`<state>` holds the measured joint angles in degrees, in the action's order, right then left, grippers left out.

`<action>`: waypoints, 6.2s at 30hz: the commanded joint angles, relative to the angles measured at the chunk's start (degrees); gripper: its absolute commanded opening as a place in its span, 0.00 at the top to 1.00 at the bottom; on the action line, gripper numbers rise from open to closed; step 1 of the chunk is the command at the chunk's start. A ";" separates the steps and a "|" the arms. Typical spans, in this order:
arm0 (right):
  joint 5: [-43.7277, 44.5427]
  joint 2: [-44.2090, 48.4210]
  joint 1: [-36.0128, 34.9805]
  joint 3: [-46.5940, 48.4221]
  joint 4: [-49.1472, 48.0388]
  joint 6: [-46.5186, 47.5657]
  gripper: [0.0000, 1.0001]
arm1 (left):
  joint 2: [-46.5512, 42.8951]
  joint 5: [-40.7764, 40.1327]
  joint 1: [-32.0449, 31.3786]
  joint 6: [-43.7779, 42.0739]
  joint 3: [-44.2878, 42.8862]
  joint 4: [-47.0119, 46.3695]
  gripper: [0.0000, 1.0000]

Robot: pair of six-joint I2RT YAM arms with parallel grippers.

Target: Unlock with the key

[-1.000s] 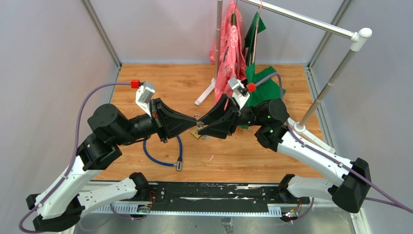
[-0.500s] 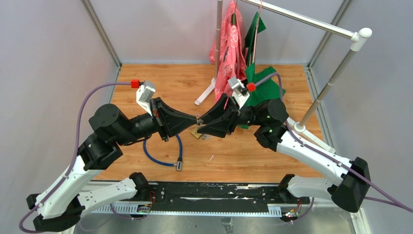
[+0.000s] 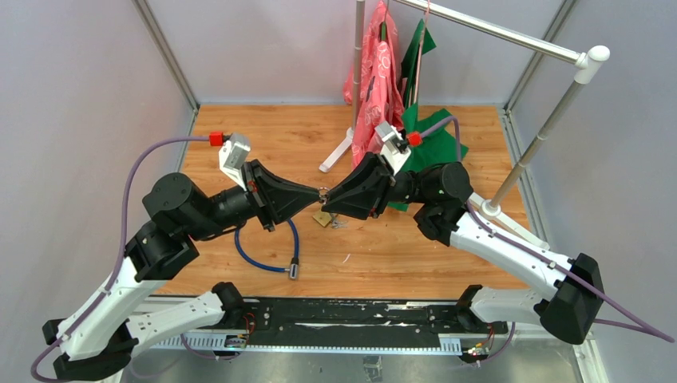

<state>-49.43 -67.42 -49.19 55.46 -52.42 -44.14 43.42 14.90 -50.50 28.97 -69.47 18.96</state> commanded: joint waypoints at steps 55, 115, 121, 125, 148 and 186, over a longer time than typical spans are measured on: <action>2.32 -1.84 0.41 0.19 -4.31 -3.76 0.82 | -4.43 -12.93 -0.21 3.06 6.52 -4.38 1.00; 13.23 8.86 -0.47 -3.90 29.04 15.76 1.00 | -3.97 -19.19 -0.21 -1.92 5.78 6.42 0.45; 18.51 11.72 -0.47 -6.50 35.69 17.24 1.00 | -2.37 -28.33 -0.21 -3.04 3.83 19.09 0.41; 22.07 14.38 -0.44 -8.18 40.92 18.61 1.00 | 0.72 -32.96 -0.22 -2.13 5.14 28.82 0.41; 33.17 25.74 -0.38 -16.44 55.75 19.85 1.00 | 16.32 -38.16 -0.30 19.25 24.76 33.14 0.40; 35.08 23.04 -0.38 -15.14 59.22 21.57 1.00 | 35.53 -33.56 -3.55 27.65 36.88 12.90 0.67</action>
<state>-15.09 -44.38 -49.39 39.24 5.41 -23.88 75.48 -18.55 -53.65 54.06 -35.83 35.48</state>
